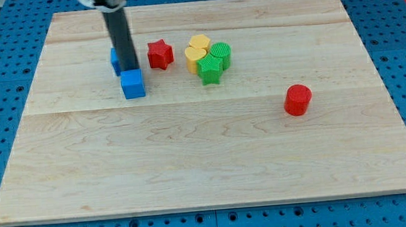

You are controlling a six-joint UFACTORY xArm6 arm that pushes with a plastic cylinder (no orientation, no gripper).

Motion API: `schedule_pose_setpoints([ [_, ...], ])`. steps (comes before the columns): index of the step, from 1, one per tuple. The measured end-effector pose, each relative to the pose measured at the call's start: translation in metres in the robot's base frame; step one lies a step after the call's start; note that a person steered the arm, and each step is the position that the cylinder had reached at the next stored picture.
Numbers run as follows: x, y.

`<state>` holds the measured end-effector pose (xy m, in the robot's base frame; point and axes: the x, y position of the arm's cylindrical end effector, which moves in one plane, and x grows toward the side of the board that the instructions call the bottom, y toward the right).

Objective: Push red star towards bottom right

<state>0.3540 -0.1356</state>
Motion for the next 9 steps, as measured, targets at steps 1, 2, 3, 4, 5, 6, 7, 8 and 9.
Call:
schedule_pose_setpoints([
  [1,-0.042,-0.008],
  [2,-0.07,0.003],
  [3,-0.063,0.026],
  [4,-0.03,0.028],
  [5,0.002,0.037],
  [6,-0.002,0.014],
  [7,-0.034,0.007],
  [8,-0.038,0.059],
  [9,-0.018,0.085],
])
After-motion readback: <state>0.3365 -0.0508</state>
